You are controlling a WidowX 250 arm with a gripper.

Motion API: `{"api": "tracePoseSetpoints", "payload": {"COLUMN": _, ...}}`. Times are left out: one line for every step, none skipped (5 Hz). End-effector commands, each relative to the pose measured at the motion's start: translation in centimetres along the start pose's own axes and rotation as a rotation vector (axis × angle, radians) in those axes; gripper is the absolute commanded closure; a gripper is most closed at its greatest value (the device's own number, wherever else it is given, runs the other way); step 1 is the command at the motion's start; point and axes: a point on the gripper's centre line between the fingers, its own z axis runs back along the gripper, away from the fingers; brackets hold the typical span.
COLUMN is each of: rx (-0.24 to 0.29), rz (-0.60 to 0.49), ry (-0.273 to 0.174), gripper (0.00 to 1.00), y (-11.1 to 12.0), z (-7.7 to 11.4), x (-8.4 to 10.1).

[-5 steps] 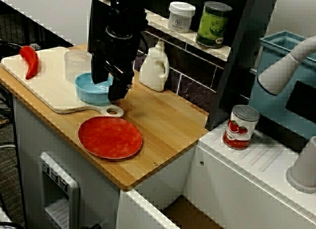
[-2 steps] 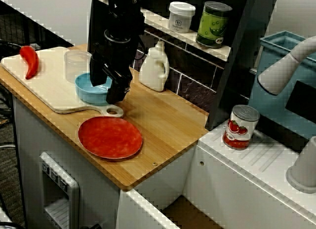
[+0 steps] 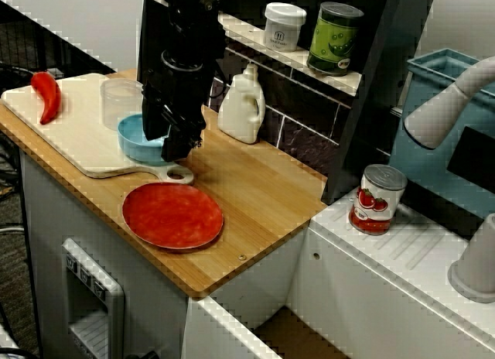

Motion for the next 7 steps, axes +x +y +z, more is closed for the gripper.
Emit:
{"api": "tracePoseSetpoints", "payload": {"rx": 0.003, "rz": 0.018, "ry": -0.057, "gripper": 1.0, "y": 0.8, "z": 0.8, "x": -0.2}}
{"api": "tracePoseSetpoints", "payload": {"rx": -0.005, "rz": 0.016, "ry": -0.063, "gripper": 1.0, "y": 1.1, "z": 1.1, "x": -0.7}}
{"api": "tracePoseSetpoints", "payload": {"rx": -0.038, "rz": 0.015, "ry": -0.05, "gripper": 1.0, "y": 1.4, "z": 2.0, "x": -1.0}}
{"api": "tracePoseSetpoints", "payload": {"rx": -0.083, "rz": -0.016, "ry": -0.027, "gripper": 1.0, "y": 0.9, "z": 4.1, "x": -1.3}}
{"api": "tracePoseSetpoints", "payload": {"rx": -0.11, "rz": -0.041, "ry": -0.02, "gripper": 1.0, "y": -0.1, "z": 6.0, "x": -1.6}}
{"api": "tracePoseSetpoints", "payload": {"rx": -0.125, "rz": -0.058, "ry": -0.023, "gripper": 1.0, "y": -0.8, "z": 7.2, "x": -1.8}}
{"api": "tracePoseSetpoints", "payload": {"rx": -0.125, "rz": -0.09, "ry": -0.024, "gripper": 1.0, "y": -1.9, "z": 7.5, "x": -2.6}}
